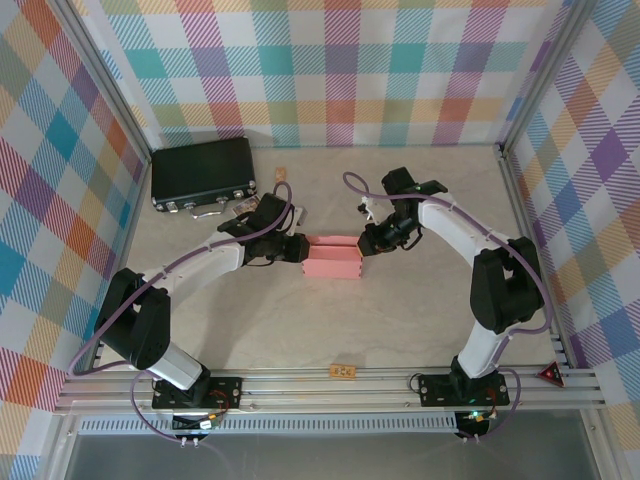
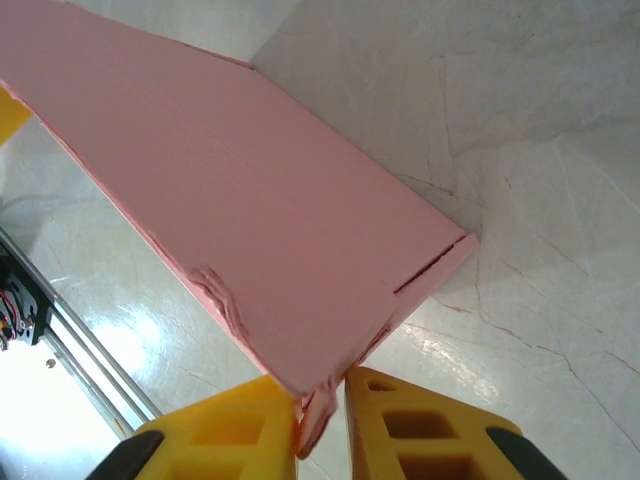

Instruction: Fold the paper box

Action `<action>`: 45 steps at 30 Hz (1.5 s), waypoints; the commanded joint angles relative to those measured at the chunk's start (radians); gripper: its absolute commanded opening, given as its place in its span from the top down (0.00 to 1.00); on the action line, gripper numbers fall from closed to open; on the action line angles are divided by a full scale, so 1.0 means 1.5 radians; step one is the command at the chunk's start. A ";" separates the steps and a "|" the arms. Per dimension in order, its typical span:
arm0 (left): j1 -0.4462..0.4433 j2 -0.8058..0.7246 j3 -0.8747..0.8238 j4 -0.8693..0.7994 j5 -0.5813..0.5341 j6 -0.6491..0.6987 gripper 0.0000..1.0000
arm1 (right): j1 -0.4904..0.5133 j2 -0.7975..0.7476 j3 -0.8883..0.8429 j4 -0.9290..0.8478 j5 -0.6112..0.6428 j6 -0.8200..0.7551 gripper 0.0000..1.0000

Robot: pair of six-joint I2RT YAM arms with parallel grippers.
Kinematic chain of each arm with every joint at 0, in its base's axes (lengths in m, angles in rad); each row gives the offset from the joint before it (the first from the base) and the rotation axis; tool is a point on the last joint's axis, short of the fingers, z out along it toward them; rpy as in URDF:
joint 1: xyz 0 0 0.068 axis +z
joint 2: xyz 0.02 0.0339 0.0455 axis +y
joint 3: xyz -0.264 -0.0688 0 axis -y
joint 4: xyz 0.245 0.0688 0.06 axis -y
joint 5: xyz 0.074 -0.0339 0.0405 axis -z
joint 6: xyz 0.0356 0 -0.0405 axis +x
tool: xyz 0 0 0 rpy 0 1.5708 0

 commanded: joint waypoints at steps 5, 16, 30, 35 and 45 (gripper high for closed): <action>0.002 0.011 0.007 -0.015 0.000 0.005 0.84 | 0.009 0.021 0.022 -0.017 -0.020 -0.004 0.78; 0.002 0.012 0.010 -0.020 -0.003 0.007 0.85 | 0.010 0.006 0.025 -0.017 -0.001 -0.003 0.65; 0.001 0.011 0.013 -0.023 -0.004 0.008 0.86 | 0.010 -0.018 0.013 -0.004 0.033 0.008 0.58; 0.001 0.008 0.018 -0.026 -0.004 0.010 0.82 | 0.010 -0.036 0.008 0.008 0.055 0.011 0.54; 0.001 -0.001 0.019 -0.027 -0.015 0.013 0.72 | 0.010 -0.044 0.003 0.007 0.072 0.008 0.53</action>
